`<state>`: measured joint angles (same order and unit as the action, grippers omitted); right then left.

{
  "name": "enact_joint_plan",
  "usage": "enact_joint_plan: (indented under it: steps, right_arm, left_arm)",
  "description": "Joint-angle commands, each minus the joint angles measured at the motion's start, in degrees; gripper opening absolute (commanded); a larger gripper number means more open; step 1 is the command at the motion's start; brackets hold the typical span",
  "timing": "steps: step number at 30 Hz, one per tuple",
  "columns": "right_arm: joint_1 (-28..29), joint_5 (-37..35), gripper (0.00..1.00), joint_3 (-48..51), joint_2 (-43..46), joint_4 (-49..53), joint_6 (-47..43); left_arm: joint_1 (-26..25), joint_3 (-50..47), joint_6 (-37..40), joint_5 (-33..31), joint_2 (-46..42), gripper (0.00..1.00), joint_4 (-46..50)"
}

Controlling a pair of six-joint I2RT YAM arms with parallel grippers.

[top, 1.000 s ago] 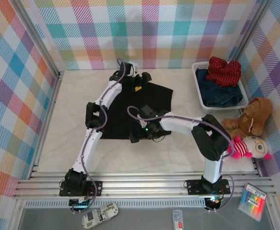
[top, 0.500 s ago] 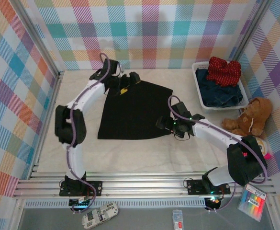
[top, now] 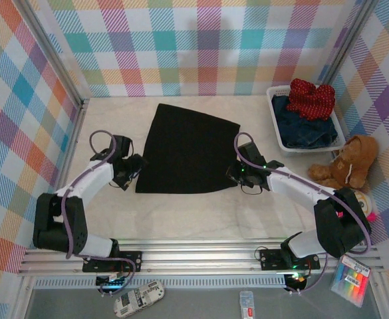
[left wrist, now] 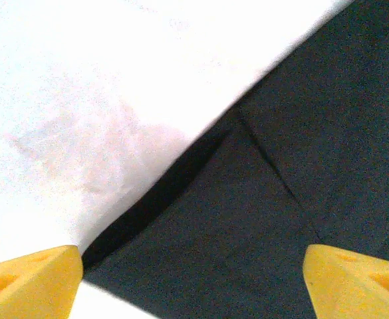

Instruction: Fold and stack the skirts

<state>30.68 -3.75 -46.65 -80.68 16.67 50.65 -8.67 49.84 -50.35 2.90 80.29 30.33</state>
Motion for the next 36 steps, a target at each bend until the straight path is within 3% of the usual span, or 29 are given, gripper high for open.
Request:
enact_joint_plan:
  steps: [1,2,4,7,8,11,17,28,33,36]
  right_arm:
    - [-0.2,-2.2,0.09,-0.5,0.6,-1.3,-1.4]
    - [-0.2,-2.3,0.0,-0.2,1.0,-1.8,-1.9]
    - [-0.2,-2.3,0.0,0.1,1.8,-2.7,-2.9]
    - [-0.2,-2.9,0.0,0.1,2.3,-2.4,-3.1]
    - [-0.3,-3.0,0.04,-0.1,2.2,-2.0,-3.1]
    - [-0.3,-3.0,0.29,-0.6,1.8,-1.4,-3.1]
    - [-0.3,-2.9,0.59,-0.9,1.5,-1.0,-3.0]
    - [-0.3,-2.8,0.7,0.0,1.8,-1.0,-2.5]
    - [-0.2,-1.5,0.75,1.0,1.6,-1.8,-2.2]
    - [-0.5,0.2,0.77,2.2,1.7,-2.1,-2.1]
  left_arm:
    - [0.0,-1.9,-1.6,-0.9,-3.5,0.73,2.5]
    - [0.0,-2.8,-1.9,-0.7,-3.9,0.65,2.9]
    - [0.0,-4.6,-2.7,-0.7,-4.7,0.55,3.1]
    - [-0.1,-6.6,-3.4,-0.6,-5.0,0.54,3.1]
    - [0.0,-6.9,-3.5,-0.8,-4.9,0.55,3.2]
    - [-0.1,-8.1,-2.5,0.8,-3.9,0.56,1.1]
    - [-0.3,-9.1,-2.4,2.9,-1.4,0.49,-2.1]
    - [-1.0,-9.7,-0.6,4.9,3.2,0.47,-6.3]
    - [-2.0,-8.1,0.1,6.0,6.5,0.35,-9.8]
    - [-2.9,-7.3,0.5,4.8,6.5,0.2,-9.5]
